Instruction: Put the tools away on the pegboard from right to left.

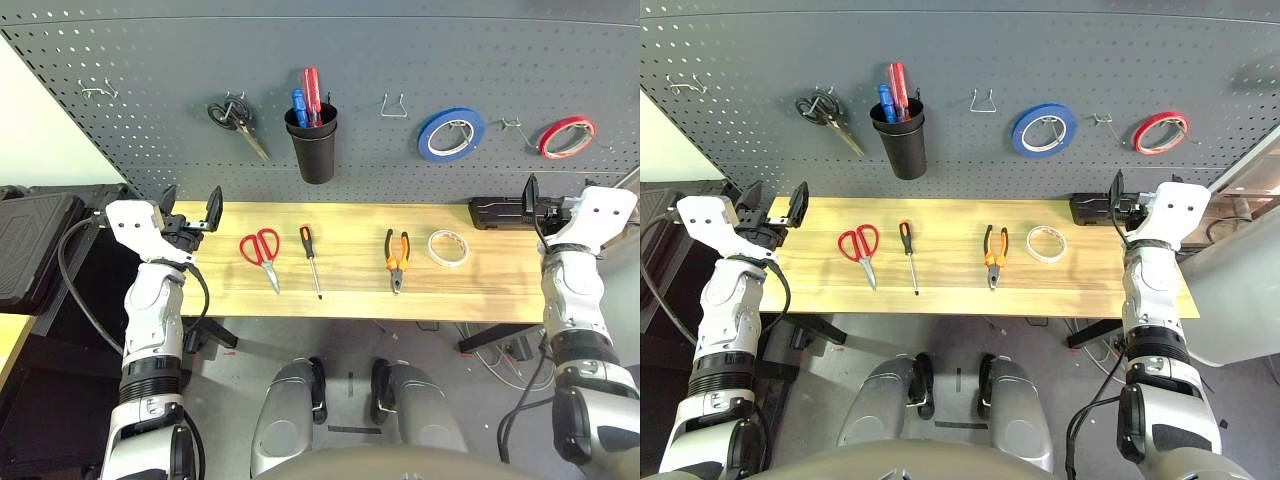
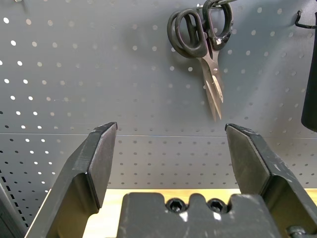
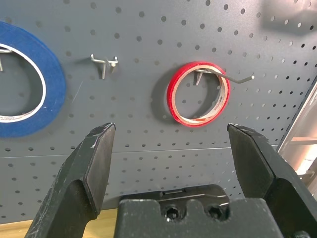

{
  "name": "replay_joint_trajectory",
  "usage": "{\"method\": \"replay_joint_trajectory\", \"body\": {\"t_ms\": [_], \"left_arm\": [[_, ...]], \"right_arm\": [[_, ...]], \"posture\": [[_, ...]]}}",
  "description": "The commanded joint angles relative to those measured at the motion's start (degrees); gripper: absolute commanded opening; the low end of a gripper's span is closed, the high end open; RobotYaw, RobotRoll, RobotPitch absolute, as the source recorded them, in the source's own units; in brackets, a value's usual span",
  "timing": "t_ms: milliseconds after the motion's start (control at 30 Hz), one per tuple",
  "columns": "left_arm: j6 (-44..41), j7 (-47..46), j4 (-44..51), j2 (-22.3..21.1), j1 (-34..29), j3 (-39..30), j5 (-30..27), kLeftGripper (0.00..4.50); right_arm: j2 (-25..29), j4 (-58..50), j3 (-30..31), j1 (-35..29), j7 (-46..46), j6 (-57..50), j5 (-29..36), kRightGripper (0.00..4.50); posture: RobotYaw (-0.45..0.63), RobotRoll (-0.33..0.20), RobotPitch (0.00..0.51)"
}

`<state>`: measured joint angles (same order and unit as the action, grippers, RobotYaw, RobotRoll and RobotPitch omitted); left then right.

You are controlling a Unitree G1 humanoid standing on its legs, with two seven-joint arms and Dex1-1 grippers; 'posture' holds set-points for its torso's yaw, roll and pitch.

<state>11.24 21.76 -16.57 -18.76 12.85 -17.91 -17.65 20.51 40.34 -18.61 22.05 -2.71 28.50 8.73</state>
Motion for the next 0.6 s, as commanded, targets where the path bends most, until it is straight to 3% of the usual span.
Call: {"method": "replay_joint_trajectory", "body": {"t_ms": [33,433,600], "left_arm": [[0.45,-0.07,0.14,0.10,-0.63,0.39,0.60,4.47],[-0.01,0.04,1.56,0.60,-2.01,1.08,0.58,4.47],[-4.37,3.80,6.91,-1.39,-6.07,3.51,-0.01,4.47]], "right_arm": [[-0.17,-1.23,0.19,-0.48,0.31,-0.70,-0.45,4.50],[-0.38,-1.89,0.30,-0.69,0.19,-1.46,-0.46,4.50],[-0.47,-2.25,0.62,-0.63,-0.15,-3.54,-0.32,4.50]], "posture": [[0.11,0.000,0.124],[0.13,0.000,0.132],[0.12,0.000,0.146]]}}
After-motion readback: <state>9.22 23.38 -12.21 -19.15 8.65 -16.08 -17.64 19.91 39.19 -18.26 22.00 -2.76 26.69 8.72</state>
